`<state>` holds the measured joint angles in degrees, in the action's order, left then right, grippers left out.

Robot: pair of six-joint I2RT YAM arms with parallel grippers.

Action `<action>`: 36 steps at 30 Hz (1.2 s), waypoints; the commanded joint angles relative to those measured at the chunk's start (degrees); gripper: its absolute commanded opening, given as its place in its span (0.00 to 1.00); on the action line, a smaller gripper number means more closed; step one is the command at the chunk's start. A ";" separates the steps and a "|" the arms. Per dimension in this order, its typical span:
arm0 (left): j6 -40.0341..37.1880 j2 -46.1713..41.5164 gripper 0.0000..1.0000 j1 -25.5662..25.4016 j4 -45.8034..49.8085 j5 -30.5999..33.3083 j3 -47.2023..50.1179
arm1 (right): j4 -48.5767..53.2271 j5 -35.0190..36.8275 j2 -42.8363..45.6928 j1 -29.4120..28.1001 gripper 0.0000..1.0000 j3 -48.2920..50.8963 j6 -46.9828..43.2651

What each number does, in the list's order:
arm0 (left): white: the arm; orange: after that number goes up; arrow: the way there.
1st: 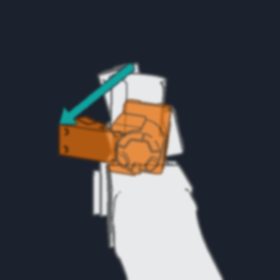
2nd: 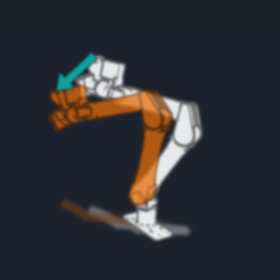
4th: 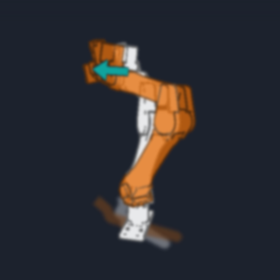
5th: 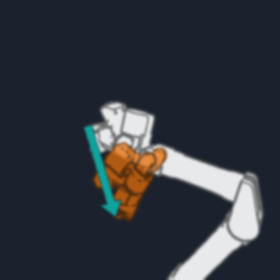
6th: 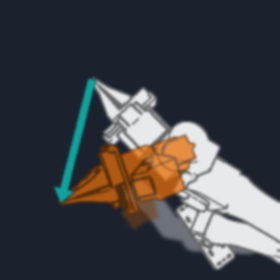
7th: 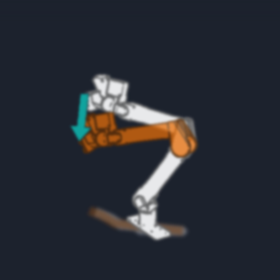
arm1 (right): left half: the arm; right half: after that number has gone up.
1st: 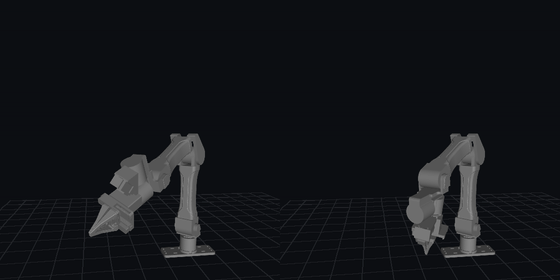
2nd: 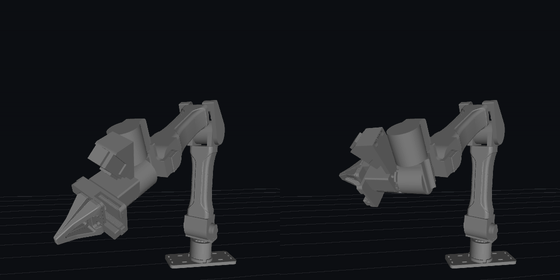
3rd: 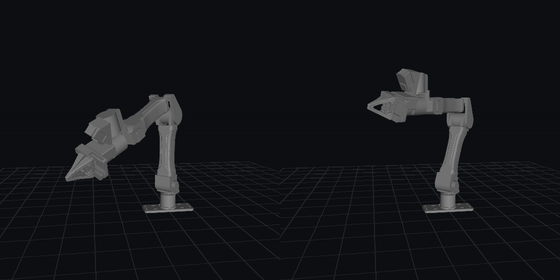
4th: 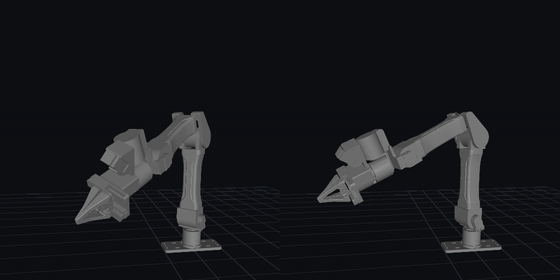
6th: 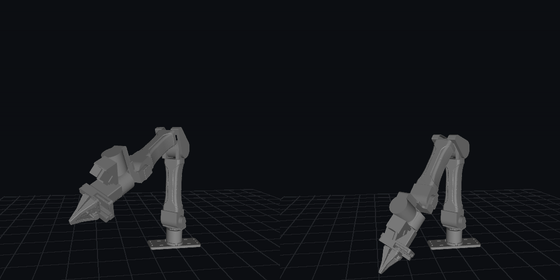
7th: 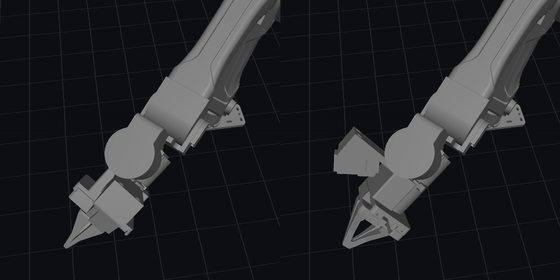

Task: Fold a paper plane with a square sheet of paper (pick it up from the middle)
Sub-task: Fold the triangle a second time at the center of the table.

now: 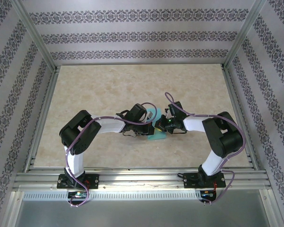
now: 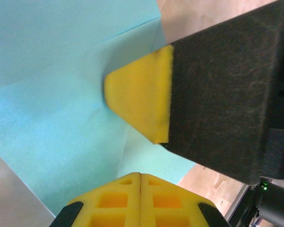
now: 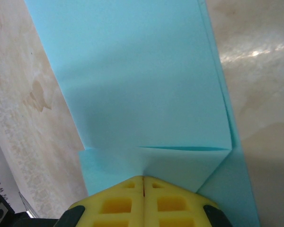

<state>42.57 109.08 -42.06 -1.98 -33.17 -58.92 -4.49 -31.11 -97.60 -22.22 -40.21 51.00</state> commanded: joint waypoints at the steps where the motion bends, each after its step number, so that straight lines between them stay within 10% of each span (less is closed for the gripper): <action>1: 0.25 0.54 0.00 -0.65 0.89 0.90 1.54 | 5.63 3.33 -1.14 1.12 0.00 1.97 -0.99; 36: -0.27 -1.42 0.02 -2.15 -3.72 1.68 4.64 | 5.96 3.25 -2.15 1.30 0.00 2.24 -1.50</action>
<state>41.25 107.18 -43.83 -3.40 -32.34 -55.66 -4.32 -31.59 -97.62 -21.52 -40.10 50.74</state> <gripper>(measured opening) 0.062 0.049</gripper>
